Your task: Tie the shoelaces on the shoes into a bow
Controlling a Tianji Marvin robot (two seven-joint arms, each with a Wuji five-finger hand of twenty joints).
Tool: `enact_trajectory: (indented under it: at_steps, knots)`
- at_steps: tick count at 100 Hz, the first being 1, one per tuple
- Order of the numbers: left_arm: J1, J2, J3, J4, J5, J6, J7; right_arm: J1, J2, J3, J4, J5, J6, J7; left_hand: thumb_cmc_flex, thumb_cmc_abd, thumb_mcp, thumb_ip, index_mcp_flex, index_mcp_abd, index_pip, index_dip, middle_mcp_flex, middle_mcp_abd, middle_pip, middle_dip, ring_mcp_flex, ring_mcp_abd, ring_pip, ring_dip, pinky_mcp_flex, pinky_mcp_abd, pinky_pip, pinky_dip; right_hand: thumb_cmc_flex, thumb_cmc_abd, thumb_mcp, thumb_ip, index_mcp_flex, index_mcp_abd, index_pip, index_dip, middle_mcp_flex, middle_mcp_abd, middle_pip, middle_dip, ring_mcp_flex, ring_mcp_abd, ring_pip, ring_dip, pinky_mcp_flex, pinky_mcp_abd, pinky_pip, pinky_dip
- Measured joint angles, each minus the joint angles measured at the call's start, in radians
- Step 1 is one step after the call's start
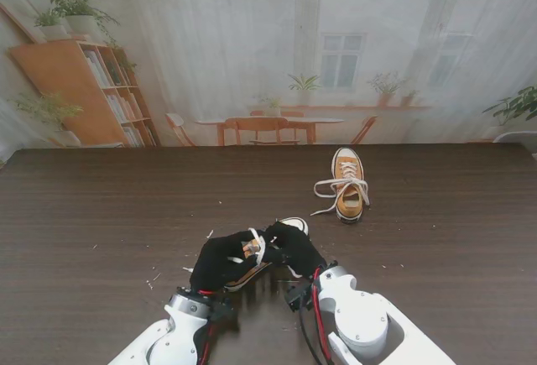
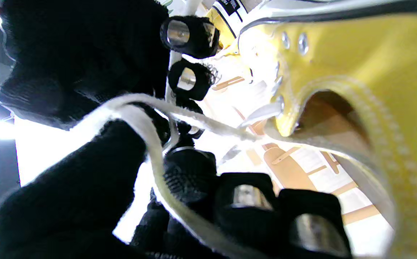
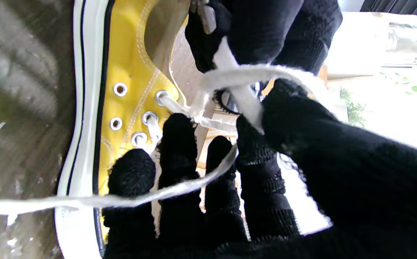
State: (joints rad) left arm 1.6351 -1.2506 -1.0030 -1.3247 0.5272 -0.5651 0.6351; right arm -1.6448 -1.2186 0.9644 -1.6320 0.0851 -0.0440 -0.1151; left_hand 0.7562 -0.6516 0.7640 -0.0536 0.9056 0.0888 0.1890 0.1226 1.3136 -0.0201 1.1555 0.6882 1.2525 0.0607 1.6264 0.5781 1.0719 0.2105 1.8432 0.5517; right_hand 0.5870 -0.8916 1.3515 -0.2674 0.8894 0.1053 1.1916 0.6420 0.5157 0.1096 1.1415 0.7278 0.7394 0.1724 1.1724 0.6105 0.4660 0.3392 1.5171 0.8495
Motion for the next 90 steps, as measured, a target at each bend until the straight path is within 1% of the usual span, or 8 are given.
enact_trajectory:
  at_steps: [12, 15, 21, 24, 29, 45, 70, 90]
  knots:
    - [0.0, -0.003, -0.001, 0.002, -0.015, -0.004, 0.002, 0.005, 0.005, 0.0, 0.003, -0.003, -0.009, 0.014, -0.002, -0.016, -0.002, -0.003, 0.0, -0.001, 0.052, 0.034, 0.0, 0.0, 0.0, 0.0, 0.0, 0.0, 0.0, 0.0, 0.0, 0.0, 0.0, 0.0, 0.0, 0.0, 0.0, 0.0, -0.005, -0.006, -0.005, 0.0, 0.01, 0.0, 0.0, -0.01, 0.001, 0.0, 0.0, 0.0, 0.0, 0.0, 0.0, 0.0]
    - [0.0, -0.004, -0.001, 0.002, -0.021, -0.005, 0.001, 0.006, 0.007, 0.0, 0.004, -0.003, -0.011, 0.018, -0.002, -0.021, -0.003, -0.005, 0.0, -0.026, 0.069, 0.041, 0.0, 0.0, 0.0, 0.0, 0.0, 0.0, 0.0, 0.0, 0.0, 0.0, 0.0, 0.0, 0.0, 0.0, 0.0, 0.0, -0.011, -0.006, -0.005, 0.0, 0.01, 0.0, 0.0, -0.01, 0.001, 0.0, 0.0, 0.0, 0.001, 0.0, 0.0, 0.0]
    - [0.001, -0.006, -0.001, 0.002, -0.045, -0.009, -0.004, 0.008, 0.011, 0.0, 0.004, -0.003, -0.015, 0.032, -0.002, -0.043, -0.015, -0.027, 0.0, -0.027, 0.11, 0.059, 0.0, 0.0, 0.0, 0.0, 0.0, 0.0, 0.0, 0.0, 0.0, 0.0, 0.0, -0.001, 0.0, 0.0, 0.0, 0.0, -0.017, -0.007, -0.005, 0.007, 0.01, 0.001, 0.0, -0.01, 0.001, 0.0, 0.0, 0.0, 0.002, 0.0, 0.0, 0.0]
    - [0.001, -0.007, -0.001, 0.002, -0.064, -0.011, -0.011, 0.009, 0.013, 0.001, 0.004, -0.002, -0.017, 0.04, -0.002, -0.055, -0.028, -0.044, 0.0, -0.074, 0.142, 0.065, 0.0, 0.0, 0.0, 0.0, 0.0, 0.001, 0.0, 0.0, 0.0, 0.0, 0.0, -0.001, 0.0, 0.0, 0.0, 0.0, -0.017, -0.009, -0.007, 0.01, 0.019, 0.001, 0.0, -0.01, 0.001, 0.0, 0.0, 0.0, 0.002, 0.0, 0.0, 0.0]
    - [0.002, -0.009, -0.002, 0.003, -0.082, -0.014, -0.015, 0.011, 0.016, 0.002, 0.004, -0.002, -0.02, 0.048, 0.028, -0.066, -0.068, -0.055, 0.0, -0.074, 0.211, 0.074, 0.0, 0.001, 0.0, 0.0, 0.0, 0.002, 0.0, 0.0, 0.0, 0.0, 0.0, -0.001, 0.0, 0.0, 0.0, 0.0, -0.017, -0.009, -0.012, 0.012, 0.02, 0.001, 0.001, -0.01, 0.001, 0.0, 0.0, 0.0, 0.002, 0.0, 0.0, 0.0]
    - [0.002, -0.015, -0.004, 0.003, -0.088, -0.017, -0.014, 0.012, 0.022, 0.002, 0.004, -0.015, -0.022, 0.055, 0.089, -0.07, -0.181, -0.064, -0.005, -0.075, 0.415, 0.074, 0.0, 0.001, 0.0, 0.0, 0.0, 0.003, -0.001, 0.0, 0.0, 0.0, 0.0, -0.001, 0.0, 0.0, 0.0, 0.0, -0.017, -0.025, -0.01, 0.028, 0.021, 0.01, 0.002, -0.01, 0.001, 0.0, 0.0, 0.0, 0.005, 0.0, 0.0, 0.0]
    - [0.01, -0.02, -0.003, 0.0, -0.13, -0.016, -0.025, 0.017, 0.026, 0.0, 0.007, -0.017, -0.022, 0.068, 0.1, -0.078, -0.212, -0.067, -0.017, -0.101, 0.631, 0.087, 0.0, 0.002, 0.0, 0.0, 0.0, 0.003, -0.007, 0.0, 0.0, 0.0, 0.0, -0.004, -0.001, 0.0, 0.0, 0.0, -0.017, -0.043, -0.008, 0.031, 0.031, 0.022, 0.01, -0.01, 0.001, 0.0, 0.0, 0.0, 0.011, 0.0, 0.0, 0.0]
    - [0.02, -0.022, -0.009, -0.008, -0.161, -0.012, -0.052, 0.017, 0.026, -0.001, 0.006, -0.019, -0.022, 0.067, 0.101, -0.063, -0.213, -0.067, -0.04, -0.099, 0.753, 0.219, 0.0, 0.002, 0.0, 0.0, 0.0, 0.003, -0.007, 0.0, 0.0, 0.0, 0.0, -0.01, -0.001, -0.001, 0.0, 0.0, -0.017, -0.048, -0.013, 0.031, 0.031, 0.01, 0.0, -0.011, 0.012, 0.0, 0.0, 0.0, 0.013, 0.0, 0.001, 0.0]
